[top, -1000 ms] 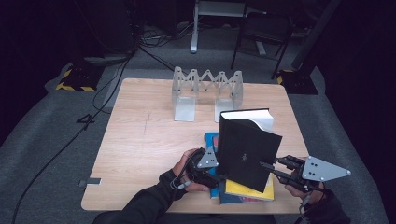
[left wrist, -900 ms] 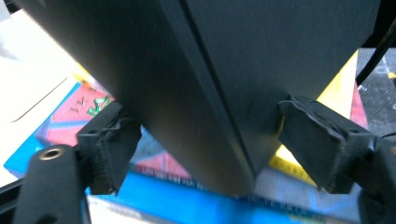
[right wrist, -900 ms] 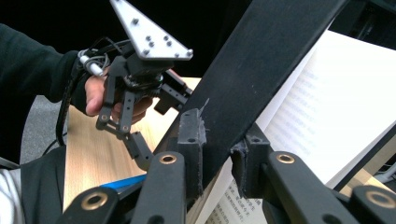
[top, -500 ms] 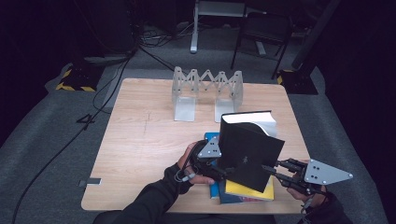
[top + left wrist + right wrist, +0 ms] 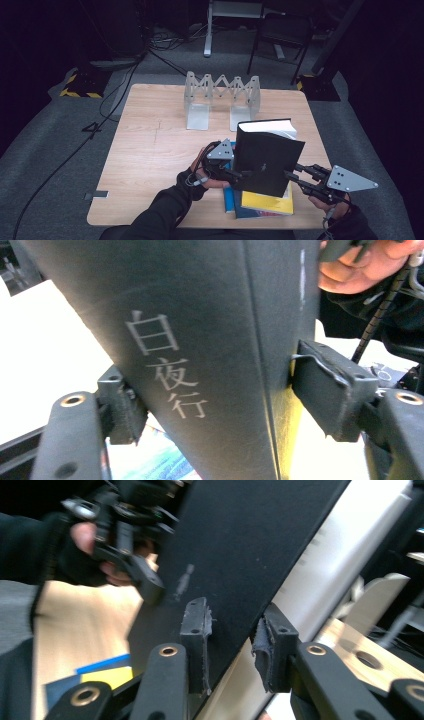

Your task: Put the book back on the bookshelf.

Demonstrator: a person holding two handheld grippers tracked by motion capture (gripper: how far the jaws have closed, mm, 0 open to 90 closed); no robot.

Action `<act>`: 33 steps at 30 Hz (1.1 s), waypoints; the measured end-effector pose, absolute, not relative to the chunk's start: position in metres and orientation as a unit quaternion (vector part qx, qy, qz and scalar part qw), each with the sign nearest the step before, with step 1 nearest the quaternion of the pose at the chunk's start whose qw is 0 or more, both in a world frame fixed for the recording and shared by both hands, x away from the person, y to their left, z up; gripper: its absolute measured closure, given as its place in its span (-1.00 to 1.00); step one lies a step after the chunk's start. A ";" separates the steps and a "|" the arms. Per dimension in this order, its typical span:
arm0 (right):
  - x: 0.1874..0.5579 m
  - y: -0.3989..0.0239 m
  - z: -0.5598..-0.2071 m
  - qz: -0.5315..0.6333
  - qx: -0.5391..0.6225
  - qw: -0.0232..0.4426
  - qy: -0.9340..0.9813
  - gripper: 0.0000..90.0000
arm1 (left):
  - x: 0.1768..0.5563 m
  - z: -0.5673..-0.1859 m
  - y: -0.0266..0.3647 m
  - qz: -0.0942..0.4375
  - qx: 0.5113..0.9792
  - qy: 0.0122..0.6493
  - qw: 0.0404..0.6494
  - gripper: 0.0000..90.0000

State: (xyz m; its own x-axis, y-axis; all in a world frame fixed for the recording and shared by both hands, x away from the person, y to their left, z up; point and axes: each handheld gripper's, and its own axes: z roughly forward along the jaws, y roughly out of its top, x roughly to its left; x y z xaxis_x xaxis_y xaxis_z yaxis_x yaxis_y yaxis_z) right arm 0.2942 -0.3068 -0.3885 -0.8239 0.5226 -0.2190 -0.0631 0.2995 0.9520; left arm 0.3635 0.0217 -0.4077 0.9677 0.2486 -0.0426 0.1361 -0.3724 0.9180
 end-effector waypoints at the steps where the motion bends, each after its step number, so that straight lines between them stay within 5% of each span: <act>1: 0.294 -0.307 -0.389 0.572 0.150 0.256 0.764 0.53 | 0.363 -0.408 0.022 0.051 0.827 0.116 0.548 -0.28; 10: 0.302 -0.312 -0.395 0.560 0.177 0.278 0.760 0.46 | 0.356 -0.406 0.024 0.068 0.828 0.101 0.548 -0.11; 16: 0.302 -0.309 -0.397 0.544 0.184 0.290 0.765 -0.10 | 0.349 -0.405 0.025 0.069 0.829 0.091 0.548 -0.04; 22: 0.304 -0.312 -0.404 0.558 0.189 0.254 0.767 -0.33 | 0.339 -0.403 0.027 0.077 0.833 0.078 0.542 0.04; 33: 0.306 -0.297 -0.416 0.542 0.182 0.229 0.788 -0.28 | 0.337 -0.400 0.024 0.077 0.827 0.085 0.551 0.03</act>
